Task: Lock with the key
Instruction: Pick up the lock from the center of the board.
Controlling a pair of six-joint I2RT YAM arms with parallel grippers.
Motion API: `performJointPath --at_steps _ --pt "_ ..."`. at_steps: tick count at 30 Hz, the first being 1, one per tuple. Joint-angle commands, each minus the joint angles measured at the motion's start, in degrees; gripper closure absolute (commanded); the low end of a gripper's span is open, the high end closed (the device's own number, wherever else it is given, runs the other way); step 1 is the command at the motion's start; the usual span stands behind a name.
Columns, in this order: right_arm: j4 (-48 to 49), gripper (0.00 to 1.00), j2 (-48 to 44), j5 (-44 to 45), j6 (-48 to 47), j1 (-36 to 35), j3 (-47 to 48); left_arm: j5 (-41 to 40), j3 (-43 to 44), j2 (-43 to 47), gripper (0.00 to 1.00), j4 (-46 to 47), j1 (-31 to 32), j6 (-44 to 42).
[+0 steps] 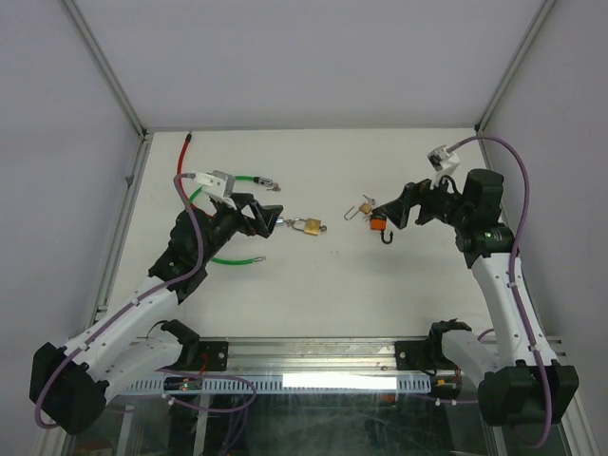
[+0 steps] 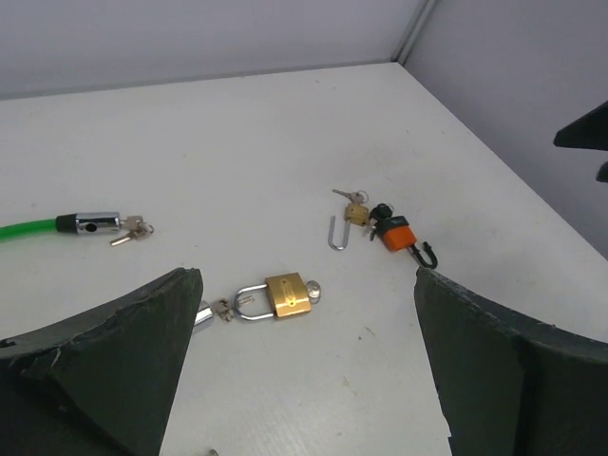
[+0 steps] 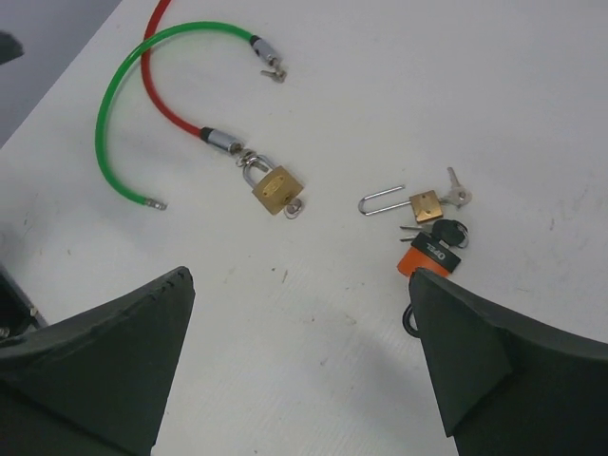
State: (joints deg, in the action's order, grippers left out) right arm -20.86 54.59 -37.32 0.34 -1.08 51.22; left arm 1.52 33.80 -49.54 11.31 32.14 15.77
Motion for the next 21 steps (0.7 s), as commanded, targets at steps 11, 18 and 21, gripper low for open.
performJointPath --at_steps 11,18,21 --pt "-5.0 0.00 4.8 -18.4 -30.6 -6.9 -2.4 -3.3 3.9 -15.7 0.01 2.9 -0.9 -16.9" --pt "-8.5 0.00 6.6 -16.9 -34.4 -7.7 -2.3 0.8 8.6 -23.5 0.01 -0.6 -1.6 -15.4" --pt "-8.3 0.00 7.5 -15.2 -34.0 -8.2 -2.1 2.5 8.7 -24.5 0.01 -0.4 -2.3 -12.8"
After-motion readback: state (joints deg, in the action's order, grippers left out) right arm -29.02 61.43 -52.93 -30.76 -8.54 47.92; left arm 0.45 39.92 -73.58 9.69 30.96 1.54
